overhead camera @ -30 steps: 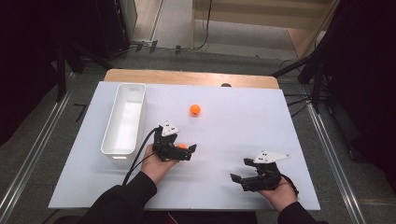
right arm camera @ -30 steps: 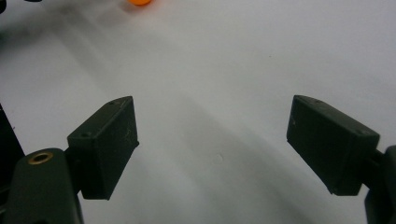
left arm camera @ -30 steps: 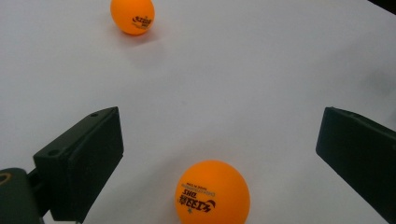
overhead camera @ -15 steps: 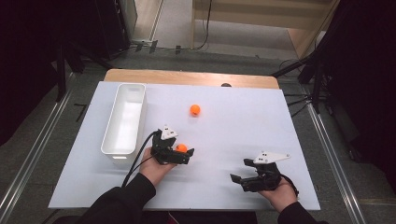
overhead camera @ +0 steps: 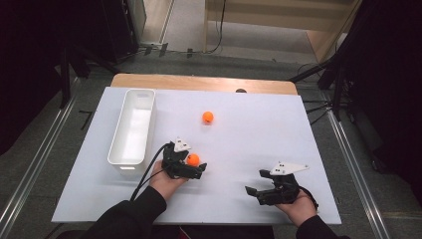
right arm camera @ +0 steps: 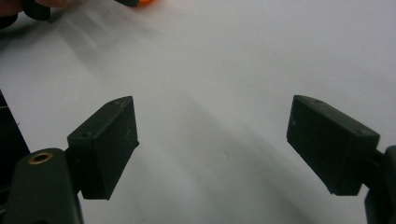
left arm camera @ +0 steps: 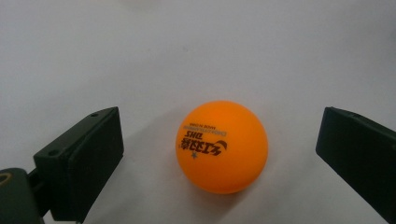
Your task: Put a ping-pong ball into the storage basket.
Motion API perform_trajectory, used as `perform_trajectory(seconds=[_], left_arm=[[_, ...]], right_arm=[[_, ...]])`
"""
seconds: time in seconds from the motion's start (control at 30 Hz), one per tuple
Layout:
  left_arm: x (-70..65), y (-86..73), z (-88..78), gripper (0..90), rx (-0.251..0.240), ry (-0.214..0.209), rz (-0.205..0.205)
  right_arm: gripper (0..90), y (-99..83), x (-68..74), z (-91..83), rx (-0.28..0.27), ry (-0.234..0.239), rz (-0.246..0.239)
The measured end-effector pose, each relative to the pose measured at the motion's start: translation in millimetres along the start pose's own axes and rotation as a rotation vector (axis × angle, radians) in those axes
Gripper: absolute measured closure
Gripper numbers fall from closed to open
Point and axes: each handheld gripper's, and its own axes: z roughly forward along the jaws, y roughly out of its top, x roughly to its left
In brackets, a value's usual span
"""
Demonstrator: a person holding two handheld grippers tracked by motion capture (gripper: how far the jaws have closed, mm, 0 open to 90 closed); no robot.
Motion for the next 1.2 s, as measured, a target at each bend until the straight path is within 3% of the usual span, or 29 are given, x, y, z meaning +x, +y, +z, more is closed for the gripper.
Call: perform_trajectory(seconds=[0.13, 0.33, 0.5, 0.83, 0.9, 1.2], left_arm=[[-0.5, -2.8, 5.2, 1.0, 0.019, 0.025, 0.037], [-3.0, -3.0, 6.3, 1.0, 0.028, 0.040, 0.056], [-10.9, -2.8, 9.8, 0.9, 0.059, 0.101, 0.116], [-10.9, -3.3, 8.5, 2.4, 0.056, 0.103, 0.113], [-11.7, -4.3, 6.9, 5.8, 0.048, 0.091, 0.128], [-12.7, -6.5, 3.6, 18.8, 0.017, 0.088, 0.122]], right_arm=[[14.9, -0.1, 0.0, 0.1, 0.002, -0.001, -0.008], [15.0, -0.4, 0.4, 0.2, 0.004, -0.002, -0.011], [14.9, -0.5, 0.7, 0.5, 0.007, -0.002, -0.017], [15.0, -0.9, 1.2, 0.6, 0.010, -0.005, -0.017], [15.0, -1.0, 1.0, 0.6, 0.011, -0.004, -0.021], [14.9, -1.0, 1.9, 0.7, 0.016, -0.006, -0.028]])
